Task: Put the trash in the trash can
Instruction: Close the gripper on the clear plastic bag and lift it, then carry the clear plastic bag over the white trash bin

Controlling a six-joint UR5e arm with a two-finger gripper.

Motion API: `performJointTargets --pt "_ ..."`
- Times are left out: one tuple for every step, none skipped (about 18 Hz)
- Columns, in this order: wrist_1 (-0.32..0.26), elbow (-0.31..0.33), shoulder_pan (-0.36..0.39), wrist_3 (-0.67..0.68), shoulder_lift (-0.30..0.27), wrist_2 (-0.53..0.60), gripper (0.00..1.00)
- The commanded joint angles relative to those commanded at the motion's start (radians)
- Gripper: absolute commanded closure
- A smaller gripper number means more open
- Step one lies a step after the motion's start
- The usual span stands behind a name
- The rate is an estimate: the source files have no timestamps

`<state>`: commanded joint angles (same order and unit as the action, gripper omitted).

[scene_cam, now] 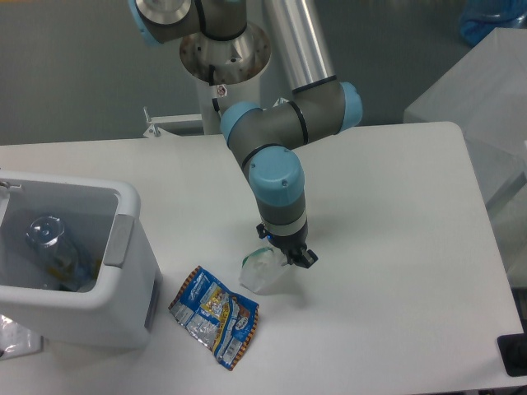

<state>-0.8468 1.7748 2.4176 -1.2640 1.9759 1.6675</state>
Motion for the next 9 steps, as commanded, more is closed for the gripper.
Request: performJointTargets --pt "0.000 -0.002 0.002 0.002 -0.015 -0.014 1.00" --pt "-0.002 -0.006 0.006 0.006 -0.035 -0.046 1.00" --pt "-0.002 -0.014 0.008 0.026 -0.046 -0.089 1.00" --pt "-0.003 -0.029 0.017 0.053 -0.055 -0.130 1.00" --pt "-0.003 -0.044 0.026 0.080 -0.064 -0.162 1.00" --pt "-0.003 -0.058 0.029 0.107 -0.072 -0.190 1.00" --pt "-0.002 -0.075 0.031 0.153 -0.081 -0.212 1.00" --pt "-0.002 -0.096 0.034 0.226 -0.089 -0.245 1.00" --pt "-0.002 -0.118 0.041 0.294 -0.097 -0.285 1.00"
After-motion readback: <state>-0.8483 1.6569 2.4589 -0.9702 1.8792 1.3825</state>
